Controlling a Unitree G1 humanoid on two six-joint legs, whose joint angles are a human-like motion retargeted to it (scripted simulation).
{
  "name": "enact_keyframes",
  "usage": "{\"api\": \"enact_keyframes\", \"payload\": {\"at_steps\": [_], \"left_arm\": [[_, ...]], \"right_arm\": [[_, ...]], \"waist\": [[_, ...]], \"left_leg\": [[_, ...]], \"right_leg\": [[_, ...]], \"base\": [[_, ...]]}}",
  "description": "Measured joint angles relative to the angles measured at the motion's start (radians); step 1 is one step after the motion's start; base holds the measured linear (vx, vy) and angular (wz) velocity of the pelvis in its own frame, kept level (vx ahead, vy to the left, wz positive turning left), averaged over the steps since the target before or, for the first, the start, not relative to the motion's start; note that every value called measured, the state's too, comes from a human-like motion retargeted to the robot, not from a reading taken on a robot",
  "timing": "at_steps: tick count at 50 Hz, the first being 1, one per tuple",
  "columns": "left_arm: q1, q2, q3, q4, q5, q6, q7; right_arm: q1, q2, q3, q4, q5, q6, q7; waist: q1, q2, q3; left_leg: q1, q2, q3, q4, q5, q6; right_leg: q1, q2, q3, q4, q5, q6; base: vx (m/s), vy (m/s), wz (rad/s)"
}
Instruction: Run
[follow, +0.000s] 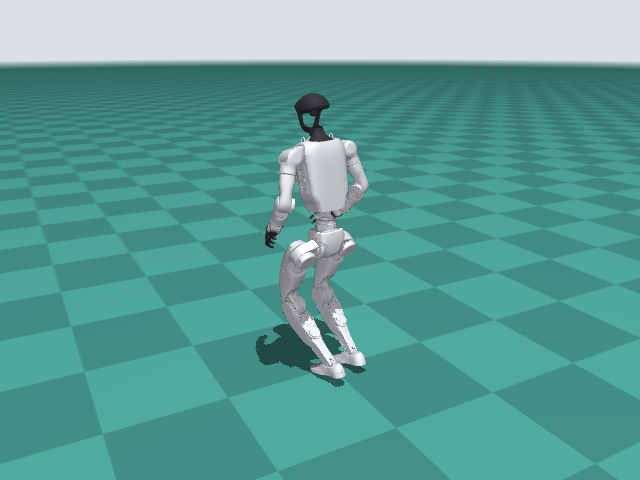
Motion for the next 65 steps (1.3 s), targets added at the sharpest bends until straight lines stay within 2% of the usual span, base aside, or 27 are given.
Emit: {"api": "enact_keyframes", "payload": {"at_steps": [3,7,8,10,12,13,15,18,20,23,26,30,33,35,38,40,43,47,50,53,55,58,60,62,65], "left_arm": [[0.017,0.012,0.003,-0.045,-0.029,0.0,-0.014],[0.015,0.025,0.009,-0.077,-0.048,-0.006,0.012],[0.002,0.027,0.01,-0.081,-0.043,-0.009,0.027],[-0.035,0.033,0.016,-0.089,-0.038,-0.017,0.061],[-0.046,0.034,0.024,-0.118,-0.042,-0.025,0.086],[-0.042,0.034,0.027,-0.138,-0.042,-0.027,0.095],[-0.029,0.028,0.029,-0.17,-0.04,-0.025,0.103],[-0.003,0.02,0.031,-0.199,-0.036,-0.028,0.085],[0.008,0.027,0.029,-0.214,-0.035,-0.033,0.071],[0.017,0.032,0.032,-0.229,-0.034,-0.028,0.069],[0.035,0.021,0.045,-0.229,-0.039,-0.022,0.084],[0.037,-0.022,0.093,-0.203,-0.052,-0.011,0.153],[0.0,-0.062,0.136,-0.201,-0.056,-0.009,0.197],[-0.017,-0.059,0.159,-0.261,-0.077,-0.015,0.193],[-0.007,-0.026,0.166,-0.379,-0.096,-0.024,0.161],[-0.001,0.0,0.168,-0.445,-0.101,-0.031,0.14],[0.006,0.031,0.17,-0.51,-0.09,-0.039,0.123],[0.014,0.053,0.169,-0.533,-0.06,-0.036,0.115],[0.037,0.052,0.15,-0.503,-0.038,-0.025,0.12],[0.049,0.049,0.129,-0.42,0.007,-0.011,0.141],[0.037,0.045,0.121,-0.337,0.051,0.004,0.167],[-0.044,0.025,0.112,-0.219,0.077,0.013,0.209],[-0.063,0.009,0.12,-0.224,0.053,0.019,0.211],[-0.058,0.0,0.14,-0.277,0.021,0.012,0.195],[-0.043,-0.002,0.166,-0.374,-0.013,-0.023,0.175]], "right_arm": [[0.013,-0.003,-0.013,-0.017,0.0,-0.01,0.001],[0.009,-0.005,-0.035,-0.029,-0.034,-0.015,-0.043],[0.002,-0.003,-0.043,-0.029,-0.043,-0.013,-0.062],[-0.014,0.001,-0.06,-0.039,-0.045,-0.013,-0.092],[-0.005,-0.004,-0.062,-0.081,-0.032,-0.014,-0.093],[0.005,-0.011,-0.058,-0.105,-0.024,-0.015,-0.086],[0.025,-0.025,-0.046,-0.142,-0.009,-0.018,-0.067],[0.045,-0.039,-0.02,-0.167,-0.001,-0.014,-0.036],[0.051,-0.048,-0.011,-0.174,-0.004,-0.023,-0.015],[0.051,-0.058,-0.013,-0.19,-0.01,-0.034,-0.015],[0.049,-0.063,-0.026,-0.2,-0.031,-0.042,-0.035],[0.018,-0.06,-0.061,-0.169,-0.111,-0.029,-0.094],[-0.009,-0.03,-0.084,-0.11,-0.125,-0.009,-0.147],[0.002,-0.017,-0.093,-0.107,-0.097,-0.008,-0.144],[0.062,-0.009,-0.093,-0.159,-0.04,-0.008,-0.106],[0.094,-0.011,-0.084,-0.199,-0.015,0.0,-0.075],[0.115,-0.027,-0.07,-0.251,-0.006,0.007,-0.034],[0.101,-0.055,-0.061,-0.309,-0.024,0.002,-0.005],[0.076,-0.063,-0.05,-0.328,-0.054,-0.01,-0.002],[0.03,-0.051,-0.034,-0.317,-0.108,-0.01,-0.005],[-0.005,-0.027,-0.021,-0.287,-0.15,0.001,-0.013],[-0.049,-0.002,-0.008,-0.249,-0.166,0.018,-0.012],[-0.027,-0.017,-0.006,-0.272,-0.142,0.016,0.009],[0.01,-0.038,-0.008,-0.312,-0.111,0.008,0.032],[0.063,-0.063,-0.013,-0.363,-0.084,-0.002,0.045]], "waist": [[0.001,-0.002,-0.01],[-0.013,-0.015,0.003],[-0.03,-0.033,0.009],[-0.062,-0.072,0.016],[-0.068,-0.068,0.025],[-0.059,-0.045,0.032],[-0.056,-0.016,0.024],[-0.068,-0.003,-0.013],[-0.066,0.004,-0.03],[-0.059,0.014,-0.04],[-0.056,0.016,-0.034],[-0.066,0.026,0.004],[-0.083,0.025,0.04],[-0.069,0.044,0.051],[-0.04,0.048,0.029],[-0.021,0.042,0.012],[-0.002,0.006,-0.005],[0.002,-0.074,-0.009],[0.003,-0.122,-0.002],[0.005,-0.159,0.024],[0.0,-0.173,0.051],[-0.017,-0.148,0.072],[-0.046,-0.114,0.058],[-0.083,-0.081,0.033],[-0.122,-0.033,-0.006]], "left_leg": [[-0.027,-0.009,0.009,0.04,-0.037,0.023],[-0.06,-0.03,0.023,0.139,-0.235,0.093],[-0.077,-0.056,0.029,0.135,-0.249,0.116],[-0.09,-0.109,0.044,0.11,-0.254,0.15],[-0.04,-0.104,0.033,0.066,-0.249,0.137],[0.0,-0.075,0.021,0.048,-0.234,0.112],[0.056,-0.035,0.008,-0.037,-0.073,0.033],[0.064,-0.009,0.011,-0.144,0.126,-0.044],[0.05,0.007,0.015,-0.161,0.17,-0.066],[0.025,0.035,0.024,-0.118,0.139,-0.046],[0.004,0.046,0.021,-0.029,0.025,-0.007],[-0.028,0.051,0.01,0.132,-0.247,0.074],[-0.059,0.054,0.021,0.228,-0.251,0.101],[-0.06,0.084,0.014,0.266,-0.154,0.074],[-0.074,0.106,0.021,0.219,0.03,0.026],[-0.086,0.103,0.03,0.148,0.106,0.003],[-0.104,0.053,0.05,-0.002,0.138,-0.017],[-0.109,-0.07,0.073,-0.223,0.153,-0.016],[-0.124,-0.143,0.07,-0.215,0.098,0.034],[-0.129,-0.187,0.066,-0.071,-0.056,0.144],[-0.126,-0.189,0.06,0.026,-0.158,0.193],[-0.085,-0.164,0.026,0.033,-0.215,0.193],[-0.022,-0.154,0.003,-0.035,-0.167,0.163],[0.038,-0.125,-0.014,-0.121,-0.036,0.081],[0.068,-0.071,-0.034,-0.17,0.181,-0.043]], "right_leg": [[-0.017,-0.014,-0.002,0.049,-0.036,-0.01],[-0.042,-0.042,-0.002,0.184,-0.246,-0.067],[-0.058,-0.072,0.0,0.223,-0.295,-0.075],[-0.083,-0.128,0.012,0.28,-0.327,-0.074],[-0.055,-0.107,0.017,0.253,-0.26,-0.055],[-0.025,-0.068,0.012,0.213,-0.2,-0.045],[0.016,-0.024,0.004,0.11,-0.051,-0.006],[0.023,-0.021,-0.011,-0.028,0.092,0.039],[0.016,-0.014,-0.017,-0.089,0.125,0.056],[0.001,0.004,-0.019,-0.13,0.119,0.06],[-0.022,0.023,-0.006,-0.09,0.039,0.039],[-0.064,0.042,-0.003,0.056,-0.226,-0.041],[-0.077,0.036,-0.005,0.12,-0.304,-0.067],[-0.035,0.072,-0.002,0.064,-0.27,-0.066],[0.048,0.078,0.007,-0.077,-0.079,-0.006],[0.084,0.065,0.012,-0.141,0.03,0.036],[0.123,0.007,0.018,-0.135,0.121,0.087],[0.197,-0.109,0.024,-0.037,0.18,0.132],[0.25,-0.167,0.034,0.099,0.199,0.146],[0.268,-0.215,0.041,0.297,0.216,0.142],[0.244,-0.237,0.042,0.435,0.216,0.116],[0.117,-0.222,0.042,0.55,0.154,0.041],[0.033,-0.205,0.025,0.527,0.095,0.009],[-0.028,-0.173,-0.007,0.409,0.068,0.002],[-0.086,-0.095,-0.035,0.153,0.087,0.031]], "base": [[0.0,0.01,-0.07],[-0.01,0.02,-0.2],[-0.05,0.01,0.38],[-0.01,0.01,0.5],[0.12,0.01,-0.16],[0.15,0.01,-0.54],[0.12,0.0,-0.39],[0.02,0.0,-0.04],[0.0,0.0,0.0],[-0.03,-0.01,-0.23],[-0.06,-0.01,-0.3],[-0.03,0.0,-0.25],[0.02,0.01,-0.01],[0.1,0.03,-0.11],[0.11,0.05,0.0],[0.13,0.07,0.05],[0.13,0.08,0.2],[0.12,0.07,0.31],[0.1,0.04,-0.01],[0.11,0.03,-0.38],[0.09,-0.01,-0.59],[0.08,0.02,-0.58],[0.1,0.05,-0.24],[0.1,-0.02,0.01],[0.06,-0.05,0.03]]}}
